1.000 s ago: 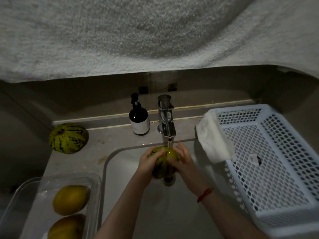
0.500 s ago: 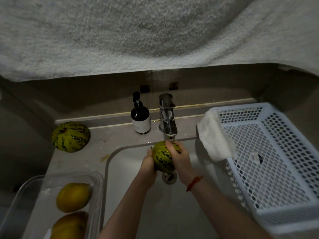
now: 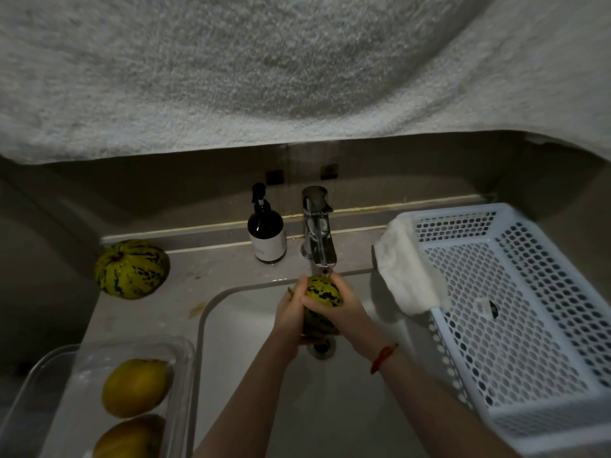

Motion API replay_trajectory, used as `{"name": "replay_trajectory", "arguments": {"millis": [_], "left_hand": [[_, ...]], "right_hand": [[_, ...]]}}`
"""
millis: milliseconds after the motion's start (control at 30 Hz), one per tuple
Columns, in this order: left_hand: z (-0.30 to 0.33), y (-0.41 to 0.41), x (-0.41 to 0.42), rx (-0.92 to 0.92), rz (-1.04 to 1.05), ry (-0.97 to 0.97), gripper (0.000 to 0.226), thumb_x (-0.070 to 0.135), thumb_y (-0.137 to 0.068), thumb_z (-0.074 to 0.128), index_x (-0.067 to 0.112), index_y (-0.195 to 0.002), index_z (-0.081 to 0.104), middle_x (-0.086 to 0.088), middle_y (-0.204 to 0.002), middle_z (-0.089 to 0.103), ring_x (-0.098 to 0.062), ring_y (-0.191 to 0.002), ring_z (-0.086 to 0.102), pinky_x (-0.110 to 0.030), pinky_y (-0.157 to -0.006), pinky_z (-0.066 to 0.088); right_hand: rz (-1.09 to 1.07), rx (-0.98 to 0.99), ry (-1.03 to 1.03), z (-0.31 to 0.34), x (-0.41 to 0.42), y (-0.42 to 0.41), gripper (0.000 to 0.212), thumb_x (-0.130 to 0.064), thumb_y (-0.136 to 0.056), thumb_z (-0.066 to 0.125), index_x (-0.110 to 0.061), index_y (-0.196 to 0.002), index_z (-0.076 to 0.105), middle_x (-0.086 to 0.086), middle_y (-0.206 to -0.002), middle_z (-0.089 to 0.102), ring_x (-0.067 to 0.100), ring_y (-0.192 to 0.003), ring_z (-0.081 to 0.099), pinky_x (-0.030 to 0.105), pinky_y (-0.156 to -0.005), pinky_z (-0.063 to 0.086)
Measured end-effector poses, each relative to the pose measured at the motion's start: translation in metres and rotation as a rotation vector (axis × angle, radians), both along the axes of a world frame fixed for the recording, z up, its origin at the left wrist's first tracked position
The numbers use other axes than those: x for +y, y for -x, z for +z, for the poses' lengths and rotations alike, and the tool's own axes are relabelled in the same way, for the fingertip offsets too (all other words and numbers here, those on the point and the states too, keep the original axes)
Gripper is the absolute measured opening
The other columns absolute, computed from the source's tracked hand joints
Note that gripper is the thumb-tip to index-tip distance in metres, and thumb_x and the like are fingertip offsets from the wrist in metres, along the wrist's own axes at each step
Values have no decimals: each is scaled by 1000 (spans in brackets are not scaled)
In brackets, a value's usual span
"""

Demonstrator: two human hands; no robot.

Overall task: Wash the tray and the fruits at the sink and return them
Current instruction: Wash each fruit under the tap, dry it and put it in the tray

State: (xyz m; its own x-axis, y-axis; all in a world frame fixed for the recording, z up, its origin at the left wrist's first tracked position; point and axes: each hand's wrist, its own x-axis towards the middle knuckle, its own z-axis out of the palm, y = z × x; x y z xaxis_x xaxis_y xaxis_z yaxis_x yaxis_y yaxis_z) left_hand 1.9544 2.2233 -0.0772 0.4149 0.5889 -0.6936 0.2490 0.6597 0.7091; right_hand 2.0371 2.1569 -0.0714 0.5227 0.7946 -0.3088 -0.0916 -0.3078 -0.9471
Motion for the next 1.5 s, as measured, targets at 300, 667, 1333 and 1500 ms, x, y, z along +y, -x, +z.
{"name": "replay_trajectory", "arguments": {"millis": [300, 667, 1333, 1500], "left_hand": [[12, -8, 5, -157, -141, -194, 29, 37, -96, 47, 22, -119, 57, -10, -121, 61, -26, -108, 60, -42, -92, 52], [3, 5, 6, -121, -3, 3, 27, 46, -91, 51, 23, -97, 64, -12, -102, 67, -28, -91, 65, -42, -75, 55], [12, 8, 2, -120, -183, -225, 31, 30, -89, 62, 25, -117, 50, -4, -109, 59, -14, -90, 60, -28, -64, 54], [7, 0, 1, -59, 6, -32, 40, 41, -90, 58, 15, -119, 49, -16, -116, 59, -34, -100, 62, -51, -80, 54]], "right_hand": [[-310, 290, -21, -7, -5, 5, 28, -36, -95, 50, -24, -120, 48, 9, -114, 58, 20, -94, 61, 31, -59, 56], [-16, -161, 189, -5, -10, 1, 41, -44, -97, 39, -17, -128, 46, 13, -118, 56, 24, -105, 56, 39, -90, 49], [-242, -71, 144, -12, 5, -1, 32, -29, -102, 30, -19, -89, 58, 3, -83, 59, 18, -81, 57, 27, -75, 44], [-48, 405, -97, -8, 1, -10, 24, -24, -98, 46, -21, -121, 54, 12, -112, 63, 25, -98, 65, 39, -78, 56]]}}
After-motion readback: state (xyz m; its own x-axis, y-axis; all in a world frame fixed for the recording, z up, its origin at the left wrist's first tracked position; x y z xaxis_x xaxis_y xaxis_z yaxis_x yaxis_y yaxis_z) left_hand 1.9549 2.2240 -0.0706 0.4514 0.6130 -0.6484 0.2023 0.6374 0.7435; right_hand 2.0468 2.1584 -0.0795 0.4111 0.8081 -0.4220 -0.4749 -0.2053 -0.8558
